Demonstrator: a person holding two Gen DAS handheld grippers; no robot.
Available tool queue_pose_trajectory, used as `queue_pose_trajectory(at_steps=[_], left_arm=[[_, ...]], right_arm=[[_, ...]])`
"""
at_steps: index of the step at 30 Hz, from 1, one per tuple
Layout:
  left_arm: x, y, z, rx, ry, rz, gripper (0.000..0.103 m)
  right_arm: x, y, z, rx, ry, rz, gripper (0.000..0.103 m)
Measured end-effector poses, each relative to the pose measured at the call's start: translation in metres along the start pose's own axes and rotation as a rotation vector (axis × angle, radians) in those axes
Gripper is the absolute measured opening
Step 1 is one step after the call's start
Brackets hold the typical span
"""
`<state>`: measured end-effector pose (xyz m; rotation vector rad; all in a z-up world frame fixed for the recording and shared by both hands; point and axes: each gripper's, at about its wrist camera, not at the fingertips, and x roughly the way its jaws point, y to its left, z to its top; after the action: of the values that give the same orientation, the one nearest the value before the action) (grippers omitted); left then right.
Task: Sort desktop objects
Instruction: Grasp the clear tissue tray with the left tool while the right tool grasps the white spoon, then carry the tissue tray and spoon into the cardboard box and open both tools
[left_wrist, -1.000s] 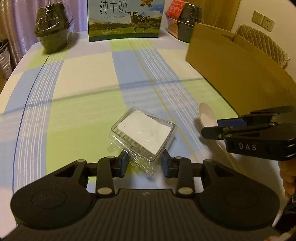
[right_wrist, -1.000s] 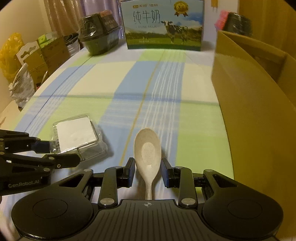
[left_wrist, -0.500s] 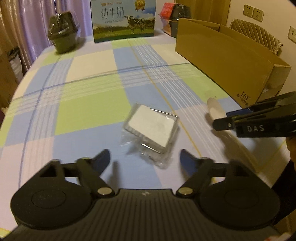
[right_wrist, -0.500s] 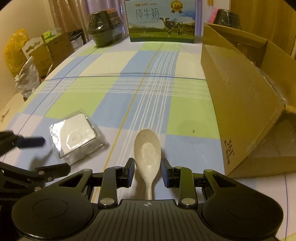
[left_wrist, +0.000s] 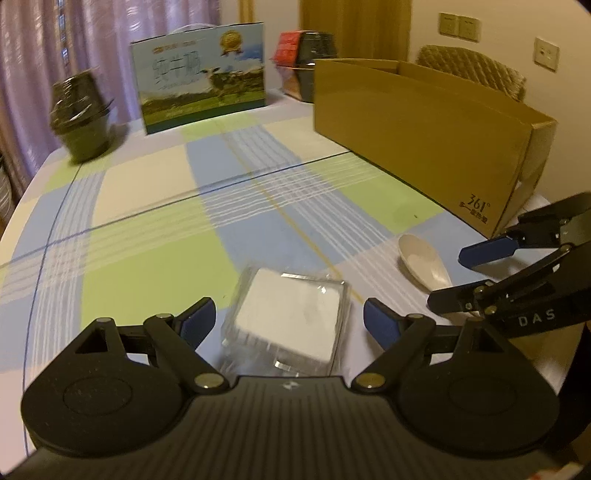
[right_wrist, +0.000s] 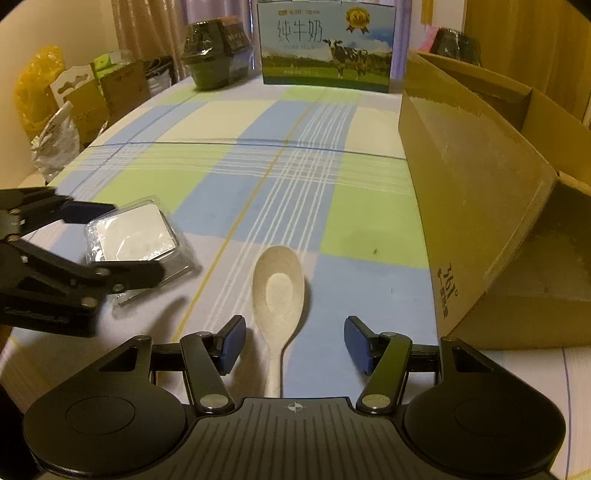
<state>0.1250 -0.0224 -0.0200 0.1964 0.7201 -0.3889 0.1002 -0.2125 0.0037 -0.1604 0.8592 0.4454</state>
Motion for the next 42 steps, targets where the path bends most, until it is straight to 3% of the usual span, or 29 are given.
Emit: queue_pose_trajectory(at_steps=[6, 11, 14, 25, 27, 33, 42], left_arm=[[0.015, -0.002, 0.001, 0.011, 0.017, -0.011, 0.079], [0.019, -0.003, -0.003, 0.003, 0.036, -0.021, 0.058], [0.017, -0.003, -0.003, -0.018, 0.041, -0.026, 0.054], [0.007, -0.008, -0.009, -0.071, 0.042, -0.014, 0.052], [0.008, -0.008, -0.01, -0.079, 0.041, -0.009, 0.052], [0.008, -0.004, -0.009, -0.107, 0.041, -0.001, 0.052], [0.006, -0.002, -0.008, -0.127, 0.044, 0.001, 0.052]], right_arm=[[0.002, -0.002, -0.001, 0.001, -0.025, 0.005, 0.057], [0.003, -0.001, 0.001, 0.013, -0.037, 0.017, 0.057], [0.004, 0.003, 0.001, 0.006, -0.042, 0.027, 0.057], [0.016, 0.008, 0.007, 0.003, -0.065, 0.001, 0.056], [0.016, 0.009, 0.008, -0.001, -0.07, 0.0, 0.054], [0.017, 0.014, 0.007, -0.031, -0.08, -0.014, 0.03], [0.007, 0.014, 0.014, -0.013, -0.1, -0.02, 0.03]])
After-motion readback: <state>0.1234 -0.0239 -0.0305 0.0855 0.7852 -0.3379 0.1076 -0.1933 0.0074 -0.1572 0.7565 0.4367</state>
